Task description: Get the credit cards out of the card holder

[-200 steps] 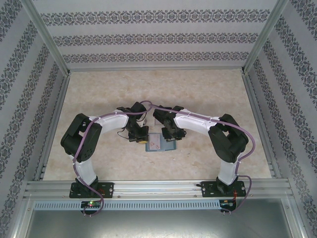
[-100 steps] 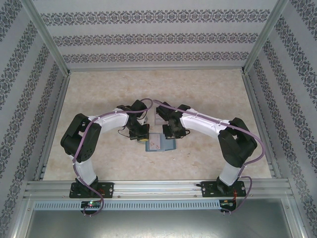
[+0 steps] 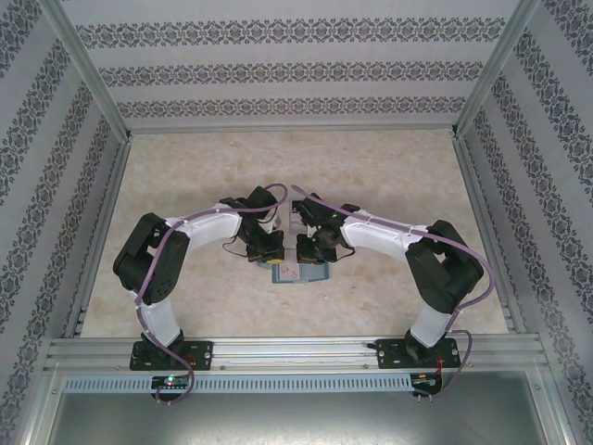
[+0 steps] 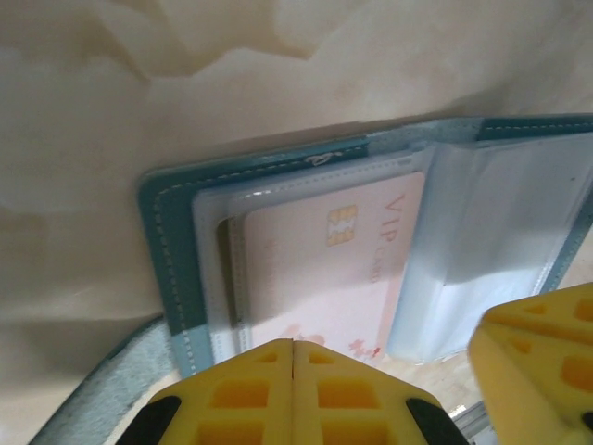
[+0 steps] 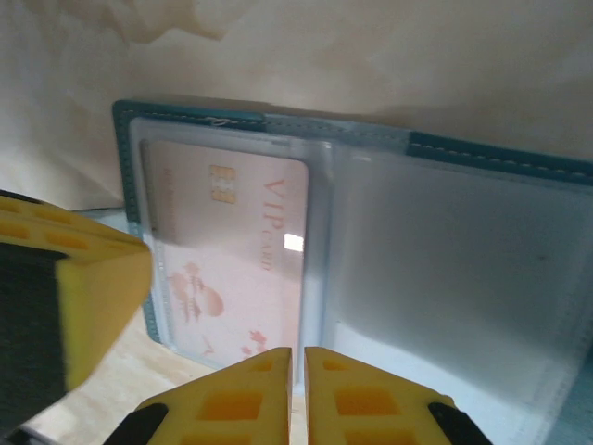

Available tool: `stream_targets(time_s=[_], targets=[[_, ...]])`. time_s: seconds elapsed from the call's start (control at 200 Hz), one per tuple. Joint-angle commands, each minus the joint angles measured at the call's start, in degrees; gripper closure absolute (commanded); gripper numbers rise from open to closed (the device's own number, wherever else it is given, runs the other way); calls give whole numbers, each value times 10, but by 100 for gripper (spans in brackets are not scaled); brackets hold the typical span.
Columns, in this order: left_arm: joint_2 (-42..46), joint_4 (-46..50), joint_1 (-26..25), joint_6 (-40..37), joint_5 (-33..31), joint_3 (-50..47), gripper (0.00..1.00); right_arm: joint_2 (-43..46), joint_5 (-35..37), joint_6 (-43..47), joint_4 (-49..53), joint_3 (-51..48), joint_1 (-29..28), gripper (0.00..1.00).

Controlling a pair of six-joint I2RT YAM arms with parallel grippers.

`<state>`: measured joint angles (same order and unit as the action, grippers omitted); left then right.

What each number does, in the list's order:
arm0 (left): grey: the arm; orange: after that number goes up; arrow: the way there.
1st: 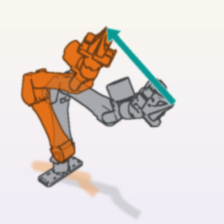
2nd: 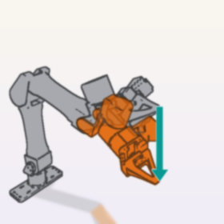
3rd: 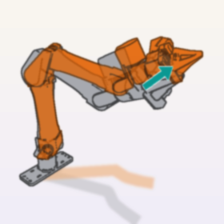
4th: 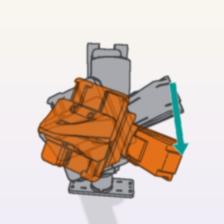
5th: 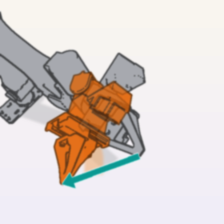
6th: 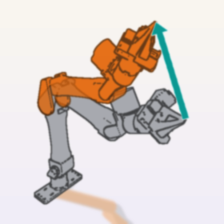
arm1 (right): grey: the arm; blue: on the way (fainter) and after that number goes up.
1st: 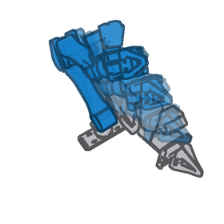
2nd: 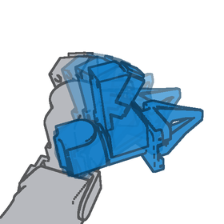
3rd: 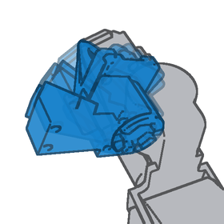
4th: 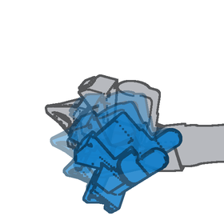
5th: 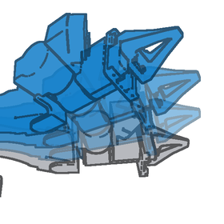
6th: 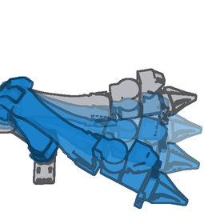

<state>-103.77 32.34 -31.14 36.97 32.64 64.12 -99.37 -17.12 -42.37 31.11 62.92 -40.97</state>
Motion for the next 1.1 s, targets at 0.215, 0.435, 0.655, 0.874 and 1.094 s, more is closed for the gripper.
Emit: stream_targets(time_s=[0.215,0.435,0.655,0.874,1.094], targets=[[-6,-31,-8,12,22,-17,100,-25,-50,-24,-60,-14,12,88],[-20,-15,-8,4,-1,-19,100,-40,-62,-26,-73,-19,16,88],[-24,-3,-9,-3,-10,-18,100,-54,-63,-24,-76,-20,17,86],[-22,-4,-9,-3,-10,-18,100,-64,-59,-23,-76,-20,17,84],[-21,-3,-9,-3,-11,-18,100,-63,-36,-13,-54,-18,17,80]])
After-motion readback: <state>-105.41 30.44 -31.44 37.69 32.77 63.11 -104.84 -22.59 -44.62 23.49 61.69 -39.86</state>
